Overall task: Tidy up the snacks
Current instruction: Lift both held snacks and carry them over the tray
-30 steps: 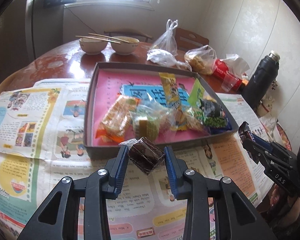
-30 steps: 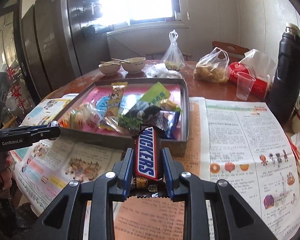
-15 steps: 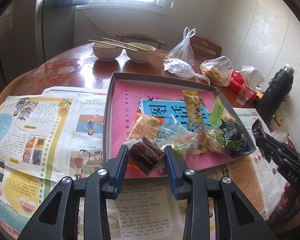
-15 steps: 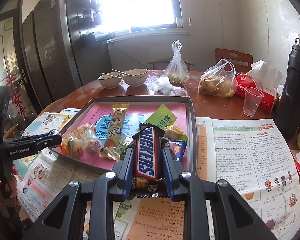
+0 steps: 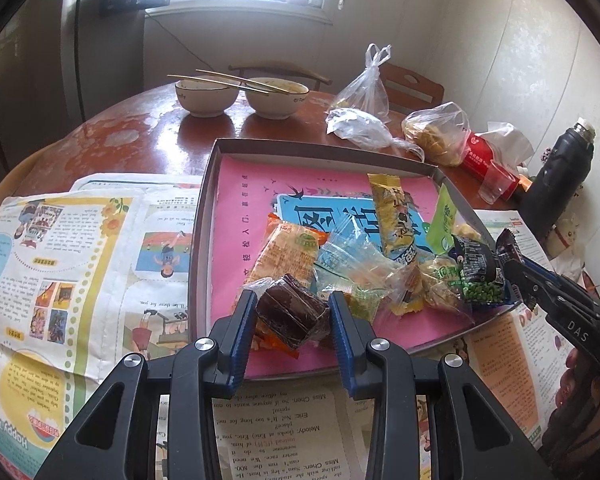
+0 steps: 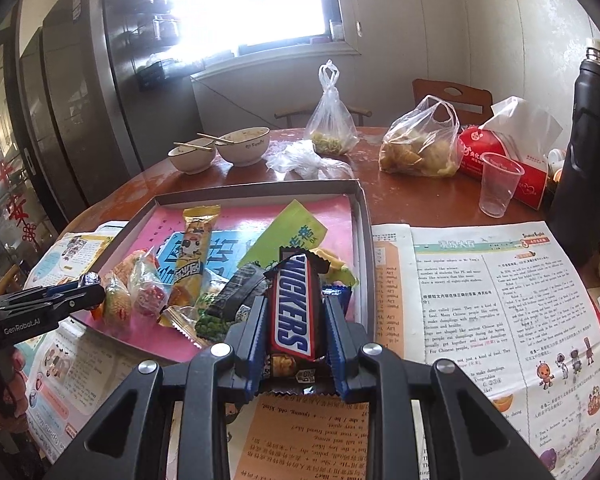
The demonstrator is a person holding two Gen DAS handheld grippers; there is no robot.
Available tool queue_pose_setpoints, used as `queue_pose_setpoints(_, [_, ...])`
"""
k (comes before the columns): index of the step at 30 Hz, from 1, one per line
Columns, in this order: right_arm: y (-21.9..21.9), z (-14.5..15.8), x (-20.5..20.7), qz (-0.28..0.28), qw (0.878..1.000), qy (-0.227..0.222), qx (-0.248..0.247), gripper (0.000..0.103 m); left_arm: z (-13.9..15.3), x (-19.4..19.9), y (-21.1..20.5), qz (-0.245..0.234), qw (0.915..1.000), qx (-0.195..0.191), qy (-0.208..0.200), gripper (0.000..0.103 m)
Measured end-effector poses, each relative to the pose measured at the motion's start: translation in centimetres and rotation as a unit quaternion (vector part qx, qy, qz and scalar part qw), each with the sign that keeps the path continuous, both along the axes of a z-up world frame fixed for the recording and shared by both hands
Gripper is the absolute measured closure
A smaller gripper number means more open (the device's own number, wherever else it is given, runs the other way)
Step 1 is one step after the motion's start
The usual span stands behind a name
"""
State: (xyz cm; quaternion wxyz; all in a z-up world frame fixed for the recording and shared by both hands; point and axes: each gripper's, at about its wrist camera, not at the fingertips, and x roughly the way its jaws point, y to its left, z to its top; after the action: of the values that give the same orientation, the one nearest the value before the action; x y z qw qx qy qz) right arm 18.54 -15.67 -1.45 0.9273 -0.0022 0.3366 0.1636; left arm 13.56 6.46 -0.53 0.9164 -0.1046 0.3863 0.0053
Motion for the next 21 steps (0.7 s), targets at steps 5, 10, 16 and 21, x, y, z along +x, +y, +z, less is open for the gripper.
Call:
queue_pose_setpoints(5, [0.1,-0.3,0.9,-0.004,1.000,0.004,0.000,0.074,0.0,0.3,-0.2,-0.002,1.0000,0.002,0.000,0.065])
queue_pose_setpoints(10, [0.2,-0.5,1.8,-0.005,1.000,0.007,0.003,0.074,-0.1,0.7,-0.4,-0.005,1.0000,0.003,0.000,0.065])
queue_pose_setpoints(16, [0.9,-0.9,2.6,0.000,1.000,0.011,0.005,0.074,-0.2,0.9,-0.6,-0.006,1.0000,0.006,0.001,0.065])
queue_pose_setpoints(21, [1.4,-1.0,2.9,0.010,1.000,0.011,0.012,0.074,-0.2,1.0,-0.6,-0.006,1.0000,0.007,0.002,0.065])
